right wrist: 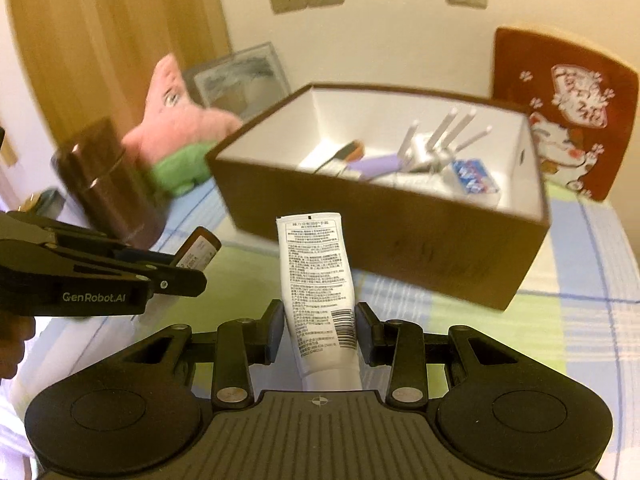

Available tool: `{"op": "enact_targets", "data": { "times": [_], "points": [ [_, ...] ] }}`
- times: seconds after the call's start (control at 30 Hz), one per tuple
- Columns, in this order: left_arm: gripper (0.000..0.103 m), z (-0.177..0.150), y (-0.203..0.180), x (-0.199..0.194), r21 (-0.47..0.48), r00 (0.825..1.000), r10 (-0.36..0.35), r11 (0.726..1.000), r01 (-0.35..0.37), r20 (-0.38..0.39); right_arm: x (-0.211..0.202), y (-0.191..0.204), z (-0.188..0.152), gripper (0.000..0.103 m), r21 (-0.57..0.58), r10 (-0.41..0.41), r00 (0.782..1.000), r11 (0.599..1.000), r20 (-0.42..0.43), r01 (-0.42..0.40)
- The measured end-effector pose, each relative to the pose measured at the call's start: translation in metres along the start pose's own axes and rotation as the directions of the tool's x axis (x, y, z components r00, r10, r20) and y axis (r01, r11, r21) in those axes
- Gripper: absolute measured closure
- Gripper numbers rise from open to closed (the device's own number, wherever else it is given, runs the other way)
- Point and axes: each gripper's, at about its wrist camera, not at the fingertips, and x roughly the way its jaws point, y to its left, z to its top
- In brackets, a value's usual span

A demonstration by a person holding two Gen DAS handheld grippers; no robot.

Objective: Organize rigid objects
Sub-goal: 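Carry the brown bottle with the left tool and white tube with the right tool into the box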

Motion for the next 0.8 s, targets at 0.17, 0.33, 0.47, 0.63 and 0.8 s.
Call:
{"op": "enact_targets", "data": {
  "times": [0.17, 0.33, 0.47, 0.63, 0.8],
  "points": [
    [0.084, 0.032, -0.006, 0.002, 0.016, 0.999, -0.024, 1.0, 0.024, 0.044, -0.006, -0.014, 0.024, 0.068, 0.026, -0.033, 0.998, 0.999, 0.047, 0.032],
    [0.084, 0.067, -0.014, 0.008, 0.028, 0.995, -0.054, 0.998, 0.052, 0.082, -0.009, -0.032, 0.048, 0.068, 0.05, -0.059, 0.994, 0.997, 0.09, 0.055],
    [0.084, 0.094, -0.02, 0.015, 0.035, 0.992, -0.071, 0.997, 0.067, 0.108, -0.01, -0.05, 0.065, 0.068, 0.085, -0.104, 0.988, 0.992, 0.116, 0.094],
    [0.084, 0.124, -0.025, 0.031, 0.038, 0.99, -0.079, 0.996, 0.075, 0.12, -0.007, -0.074, 0.084, 0.068, 0.161, -0.176, 0.976, 0.975, 0.131, 0.154],
    [0.084, 0.145, -0.027, 0.054, 0.013, 0.991, -0.086, 0.996, 0.085, 0.106, 0.007, -0.094, 0.094, 0.068, 0.262, -0.25, 0.963, 0.941, 0.103, 0.216]
  ]
}}
